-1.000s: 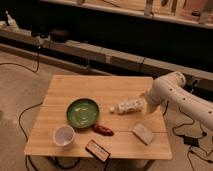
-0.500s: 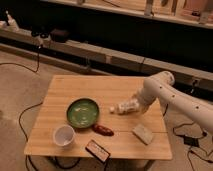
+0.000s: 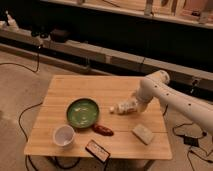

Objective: Place the pepper in the ceramic cup

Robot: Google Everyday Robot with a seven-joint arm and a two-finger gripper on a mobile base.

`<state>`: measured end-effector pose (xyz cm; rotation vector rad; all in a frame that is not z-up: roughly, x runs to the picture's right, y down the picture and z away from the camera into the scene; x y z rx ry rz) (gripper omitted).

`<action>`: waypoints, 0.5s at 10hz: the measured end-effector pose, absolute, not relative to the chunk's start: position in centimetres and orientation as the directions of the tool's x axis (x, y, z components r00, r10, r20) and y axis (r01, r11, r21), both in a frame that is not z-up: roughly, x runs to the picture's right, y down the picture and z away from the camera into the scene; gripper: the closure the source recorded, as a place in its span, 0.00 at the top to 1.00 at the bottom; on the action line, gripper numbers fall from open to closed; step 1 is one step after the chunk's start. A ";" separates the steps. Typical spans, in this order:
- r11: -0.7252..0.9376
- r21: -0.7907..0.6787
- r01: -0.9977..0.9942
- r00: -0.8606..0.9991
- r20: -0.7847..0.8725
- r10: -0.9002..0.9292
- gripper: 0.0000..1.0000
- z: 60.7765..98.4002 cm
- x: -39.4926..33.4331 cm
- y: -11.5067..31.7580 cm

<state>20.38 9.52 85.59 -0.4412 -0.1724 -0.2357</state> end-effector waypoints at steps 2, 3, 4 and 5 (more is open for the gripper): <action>0.874 -0.412 0.258 0.961 0.203 -0.188 0.65 86.7 20.7 9.8; 0.873 -0.415 0.256 0.962 0.197 -0.188 0.65 87.2 20.9 9.9; 0.871 -0.420 0.255 0.963 0.193 -0.189 0.65 87.7 21.0 10.0; 0.869 -0.423 0.257 0.963 0.193 -0.190 0.65 88.2 20.9 10.2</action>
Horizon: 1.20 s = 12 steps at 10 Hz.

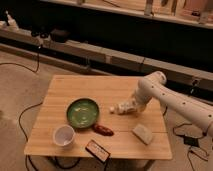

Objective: Place the pepper in the ceramic cup

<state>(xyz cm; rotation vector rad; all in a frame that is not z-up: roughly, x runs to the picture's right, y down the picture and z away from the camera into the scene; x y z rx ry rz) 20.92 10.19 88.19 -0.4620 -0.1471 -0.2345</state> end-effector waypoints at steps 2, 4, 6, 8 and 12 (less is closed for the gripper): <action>0.863 -0.438 0.252 0.965 0.186 -0.187 0.65 89.6 21.2 11.1; 0.857 -0.461 0.230 0.971 0.171 -0.169 0.54 91.0 22.1 11.9; 0.859 -0.465 0.213 0.974 0.167 -0.152 0.35 91.4 22.4 11.7; 0.864 -0.460 0.202 0.976 0.165 -0.140 0.20 91.1 22.4 10.8; 0.883 -0.442 0.157 0.979 0.186 -0.081 0.18 88.4 21.8 8.1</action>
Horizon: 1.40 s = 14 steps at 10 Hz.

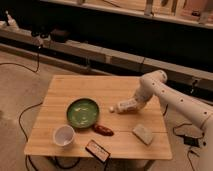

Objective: Place the pepper in the ceramic cup

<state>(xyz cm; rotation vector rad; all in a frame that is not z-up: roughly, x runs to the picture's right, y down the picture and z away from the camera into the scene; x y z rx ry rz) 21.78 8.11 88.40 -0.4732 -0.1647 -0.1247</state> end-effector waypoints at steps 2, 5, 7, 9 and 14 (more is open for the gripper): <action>0.897 -0.422 0.133 0.975 0.220 -0.041 0.18 86.3 21.0 6.0; 0.911 -0.391 0.135 0.962 0.271 -0.026 0.18 84.4 19.6 3.6; 0.913 -0.376 0.157 0.948 0.316 -0.033 0.18 83.6 17.8 2.5; 0.910 -0.366 0.197 0.930 0.364 -0.055 0.18 83.1 15.0 1.8; 0.871 -0.358 0.337 0.855 0.504 -0.123 0.20 82.6 5.8 2.7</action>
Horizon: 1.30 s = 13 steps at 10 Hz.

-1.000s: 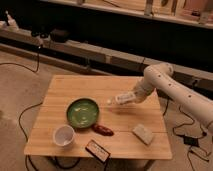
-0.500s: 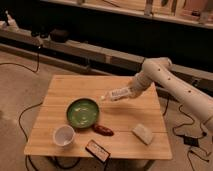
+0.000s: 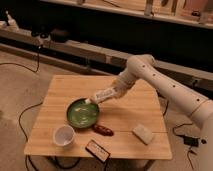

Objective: Place the pepper in the ceramic cup

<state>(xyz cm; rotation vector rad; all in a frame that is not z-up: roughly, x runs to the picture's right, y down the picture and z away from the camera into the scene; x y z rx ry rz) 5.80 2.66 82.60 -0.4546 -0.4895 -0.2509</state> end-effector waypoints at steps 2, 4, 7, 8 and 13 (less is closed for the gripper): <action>0.850 -0.361 0.384 0.827 0.544 -0.142 0.36 83.3 3.1 3.7; 0.833 -0.366 0.415 0.804 0.576 -0.147 0.56 83.8 1.0 4.3; 0.809 -0.384 0.445 0.780 0.611 -0.139 0.80 84.3 -1.4 5.3; 0.797 -0.396 0.456 0.772 0.621 -0.134 0.80 84.4 -2.0 5.9; 0.739 -0.393 0.547 0.705 0.692 -0.154 0.80 82.2 -1.3 7.3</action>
